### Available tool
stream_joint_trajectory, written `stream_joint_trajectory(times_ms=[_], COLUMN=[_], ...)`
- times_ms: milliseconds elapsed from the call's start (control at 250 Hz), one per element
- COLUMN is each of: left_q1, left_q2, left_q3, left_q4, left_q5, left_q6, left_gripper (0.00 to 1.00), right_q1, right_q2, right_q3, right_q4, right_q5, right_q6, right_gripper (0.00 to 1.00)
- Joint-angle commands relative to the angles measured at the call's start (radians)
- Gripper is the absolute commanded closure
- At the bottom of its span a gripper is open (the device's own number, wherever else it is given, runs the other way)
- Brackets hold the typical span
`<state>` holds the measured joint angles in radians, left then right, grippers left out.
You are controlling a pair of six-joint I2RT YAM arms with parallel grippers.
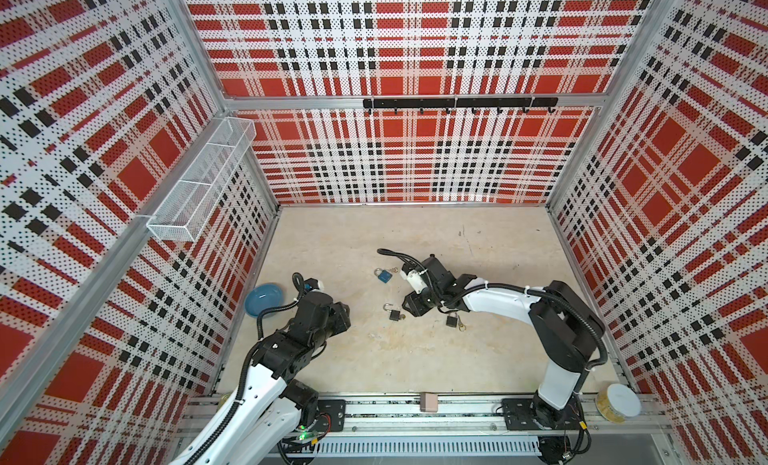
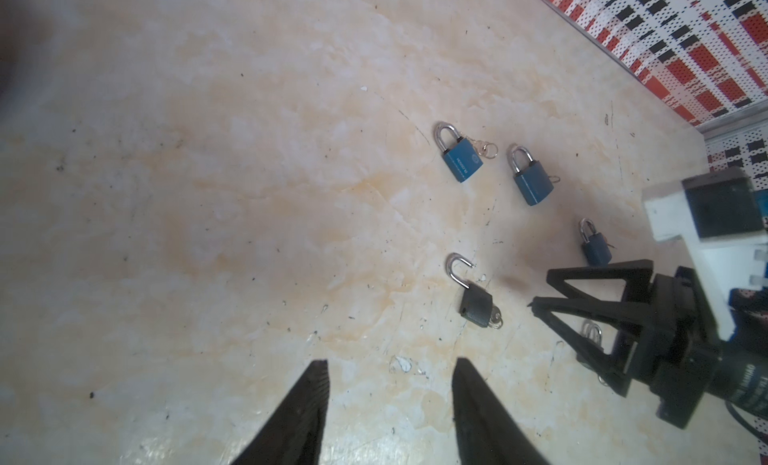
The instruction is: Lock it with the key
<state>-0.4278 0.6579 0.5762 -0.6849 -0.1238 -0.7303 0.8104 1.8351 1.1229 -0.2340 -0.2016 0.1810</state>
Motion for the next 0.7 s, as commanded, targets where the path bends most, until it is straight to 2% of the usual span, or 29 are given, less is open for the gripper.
stream_joint_trajectory(times_ms=[0, 252, 692], left_q1=[0.029, 0.058, 0.067], left_q2=[-0.003, 0.032, 0.034], left_q3=[0.0, 0.005, -0.014], left_q4=[-0.03, 0.008, 0.036], left_q5=[0.046, 0.089, 0.11], left_q6=[0.016, 0.039, 0.035], left_gripper=[0.49, 0.49, 0.49], right_q1=[0.02, 0.057, 0.112], right_q2=[0.041, 0.103, 0.102], right_q3=[0.043, 0.067, 0.062], right_q4=[0.055, 0.053, 0.013], right_q5=[-0.061, -0.042, 0.017], right_q6=[-0.037, -0.047, -0.054], right_gripper=[0.48, 0.48, 0.48])
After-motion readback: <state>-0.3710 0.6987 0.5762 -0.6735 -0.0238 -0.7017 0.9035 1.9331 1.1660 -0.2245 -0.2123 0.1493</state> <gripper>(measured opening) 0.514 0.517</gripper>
